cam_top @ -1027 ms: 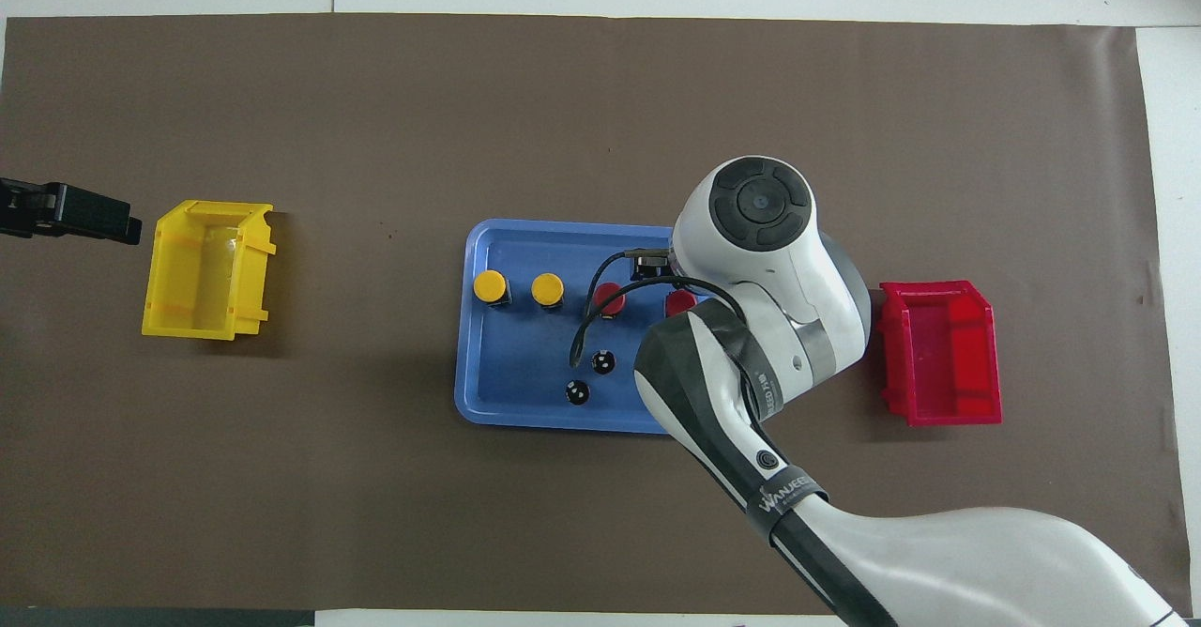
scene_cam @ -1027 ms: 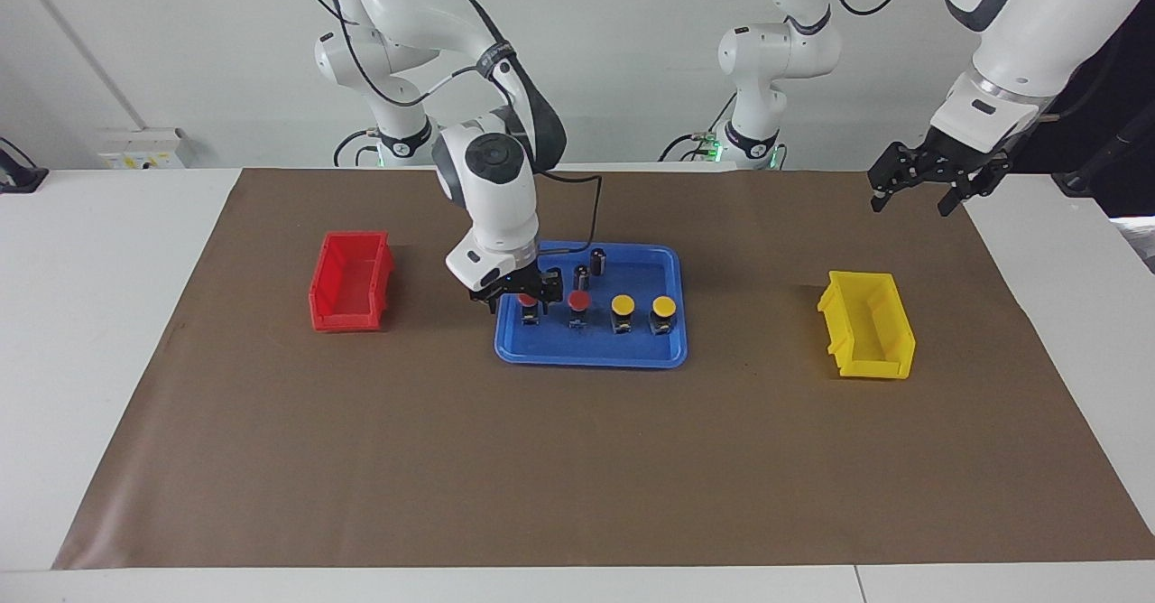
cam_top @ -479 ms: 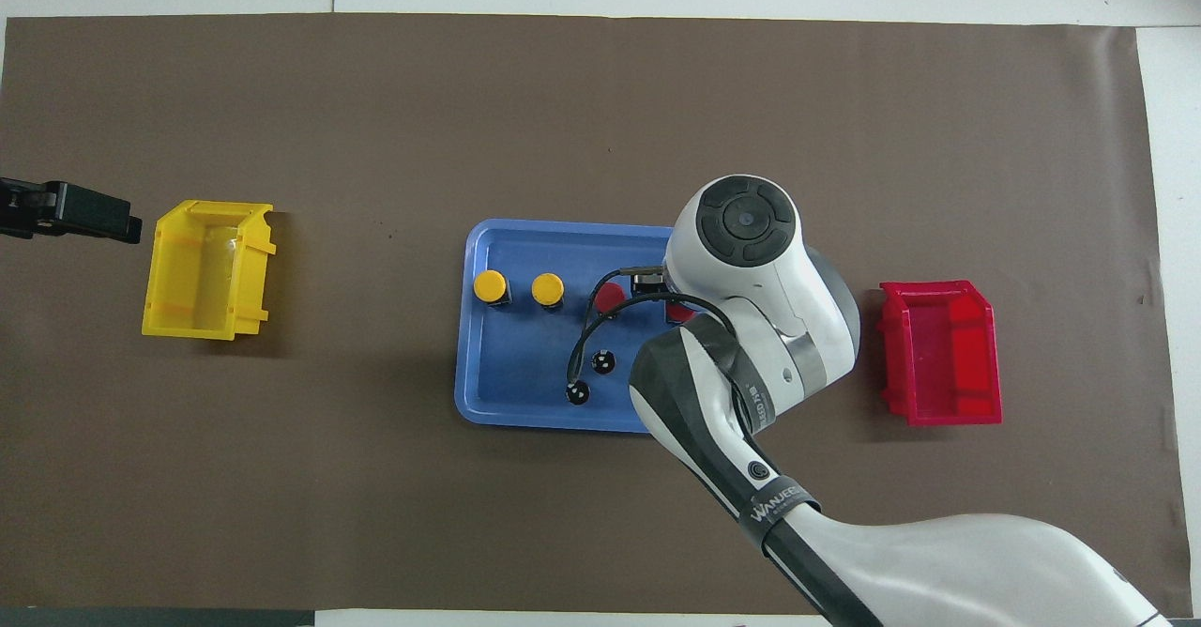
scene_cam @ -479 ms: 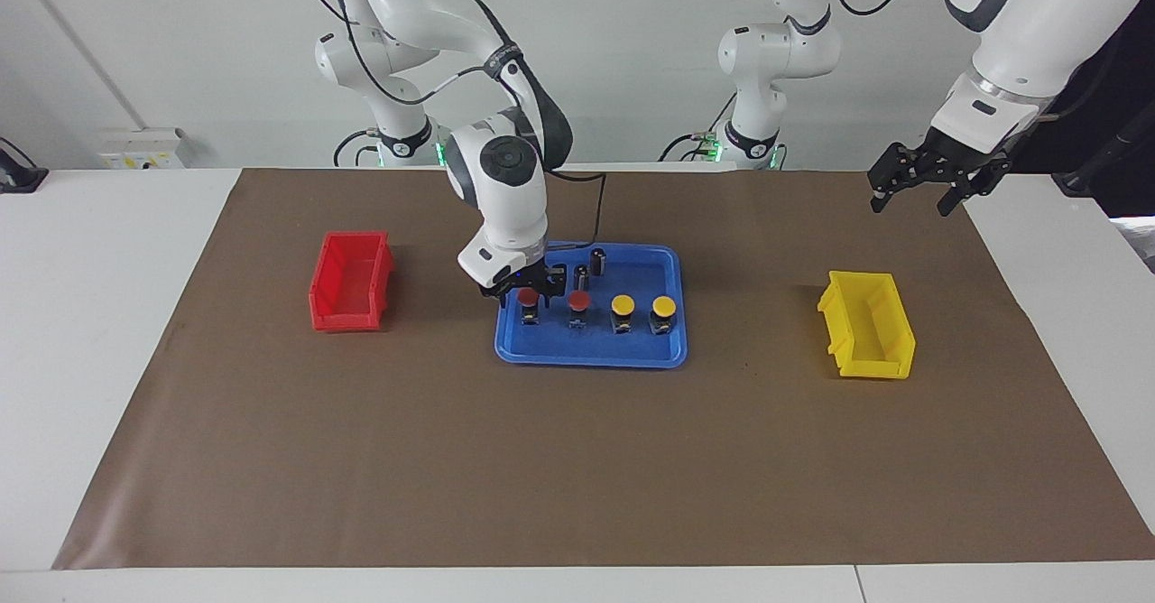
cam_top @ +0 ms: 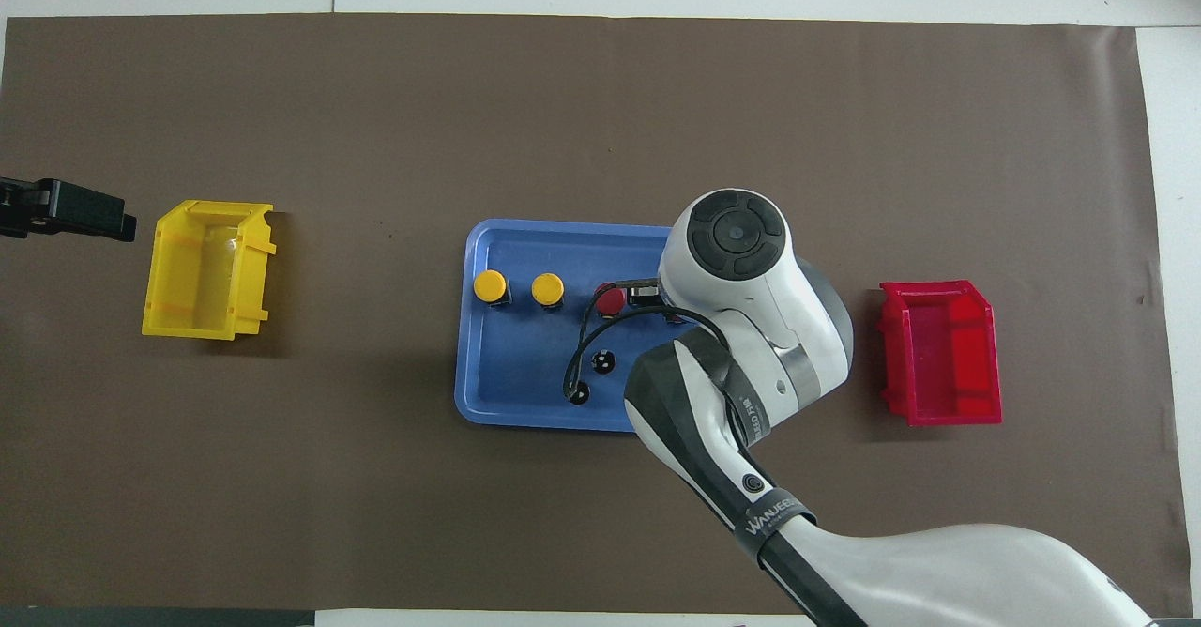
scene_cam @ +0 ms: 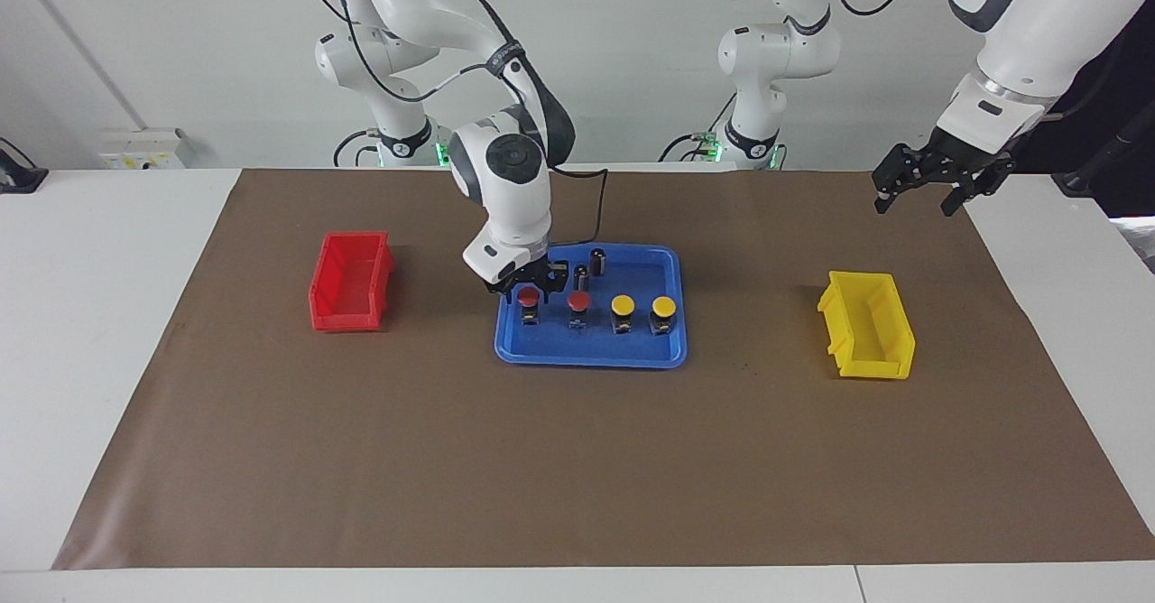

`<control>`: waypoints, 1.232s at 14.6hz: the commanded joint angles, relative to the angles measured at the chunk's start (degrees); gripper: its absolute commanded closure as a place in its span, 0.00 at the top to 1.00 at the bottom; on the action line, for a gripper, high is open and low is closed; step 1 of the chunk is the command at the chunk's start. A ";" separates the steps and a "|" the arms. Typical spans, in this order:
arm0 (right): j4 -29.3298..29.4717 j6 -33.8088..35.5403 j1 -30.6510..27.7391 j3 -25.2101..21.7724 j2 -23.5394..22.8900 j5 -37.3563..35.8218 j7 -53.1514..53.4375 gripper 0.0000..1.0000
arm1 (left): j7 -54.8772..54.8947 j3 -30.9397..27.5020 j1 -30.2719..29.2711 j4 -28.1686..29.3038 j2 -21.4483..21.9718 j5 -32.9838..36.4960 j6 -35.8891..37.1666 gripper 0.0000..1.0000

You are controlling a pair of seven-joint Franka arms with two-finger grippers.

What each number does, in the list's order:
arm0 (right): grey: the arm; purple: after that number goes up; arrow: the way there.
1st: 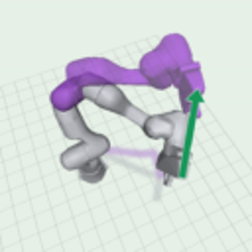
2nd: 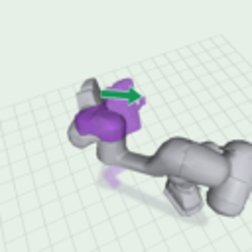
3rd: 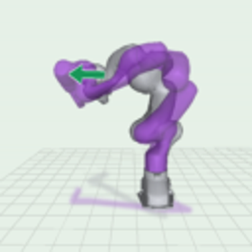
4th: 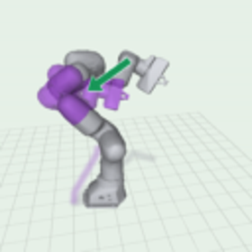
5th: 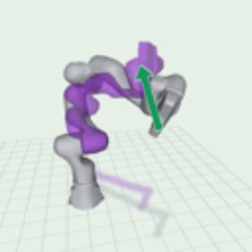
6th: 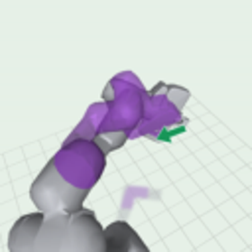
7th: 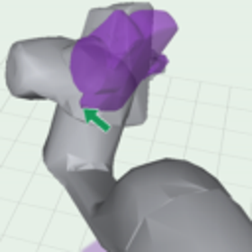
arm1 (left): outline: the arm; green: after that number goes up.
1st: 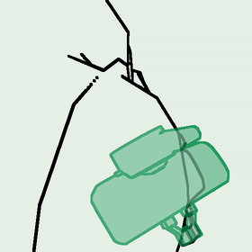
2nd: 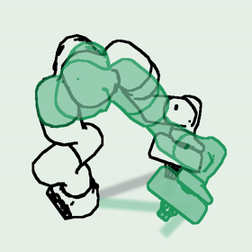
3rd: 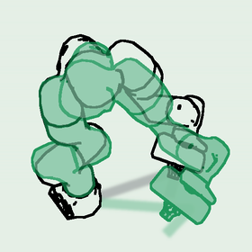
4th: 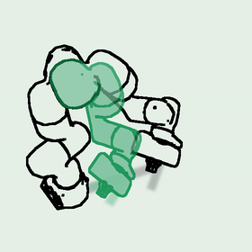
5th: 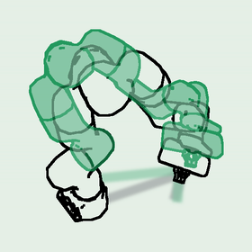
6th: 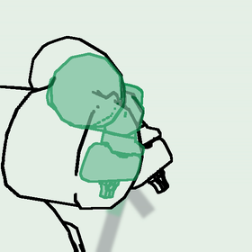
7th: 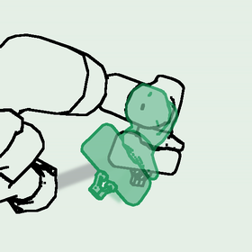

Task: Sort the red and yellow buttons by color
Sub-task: 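Grasp the farther red button with the right gripper and lift it, then carry the red button to the red bin and release it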

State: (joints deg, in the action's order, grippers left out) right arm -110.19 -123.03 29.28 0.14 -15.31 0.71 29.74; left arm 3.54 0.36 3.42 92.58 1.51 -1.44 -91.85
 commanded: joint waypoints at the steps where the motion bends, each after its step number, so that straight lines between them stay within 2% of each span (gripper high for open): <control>1: -2.22 -2.12 0.08 -0.14 1.69 0.43 -0.65 0.56 | -0.55 -0.10 -0.96 1.38 1.04 0.48 -1.32 1.00; 3: -2.14 -2.65 0.08 -0.06 1.69 0.43 -0.65 0.44 | -0.64 -0.10 -1.14 1.29 1.04 0.48 -1.40 1.00; 4: -1.87 -2.39 0.08 -0.06 1.60 0.52 -0.56 0.31 | -0.64 -0.10 -1.14 1.29 1.04 0.48 -1.49 1.00; 6: -0.04 -0.82 0.08 0.03 1.43 0.61 -0.56 0.17 | -0.64 -0.10 -1.14 1.38 1.04 0.48 -1.49 1.00; 7: 2.58 2.41 -0.27 0.03 1.51 0.61 -0.56 0.12 | -0.64 -0.10 -1.14 1.38 1.04 0.48 -1.49 1.00; 10: 12.16 14.88 -2.55 -0.23 2.30 2.71 -1.96 0.11 | -2.21 0.07 -0.35 1.73 1.12 0.48 -1.75 1.00; 11: 12.19 18.06 -5.00 -0.23 5.18 2.72 -4.67 0.11 | -4.40 0.42 0.09 2.34 1.30 0.48 -3.32 1.00; 13: 6.25 21.51 -10.18 -0.58 14.04 2.63 -12.73 0.11 | -9.58 0.60 4.29 6.01 2.44 0.39 -10.60 1.00; 15: -3.58 20.99 -17.64 -0.50 23.97 2.72 -23.71 0.11 | -15.90 0.60 8.94 7.35 1.31 0.39 -14.83 1.00; 16: -7.54 20.99 -20.29 -0.58 27.41 2.72 -27.60 0.11 | -18.45 0.60 11.23 7.70 -0.53 0.39 -16.68 1.00; 18: -13.36 19.94 -25.73 -0.58 31.03 2.72 -34.19 0.11 | -22.24 0.60 14.31 8.49 -3.34 0.30 -20.81 1.00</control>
State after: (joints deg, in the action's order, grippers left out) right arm -113.43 -99.79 7.69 -1.31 9.36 2.23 1.30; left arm -15.18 1.62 15.02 99.60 0.35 -1.47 -108.60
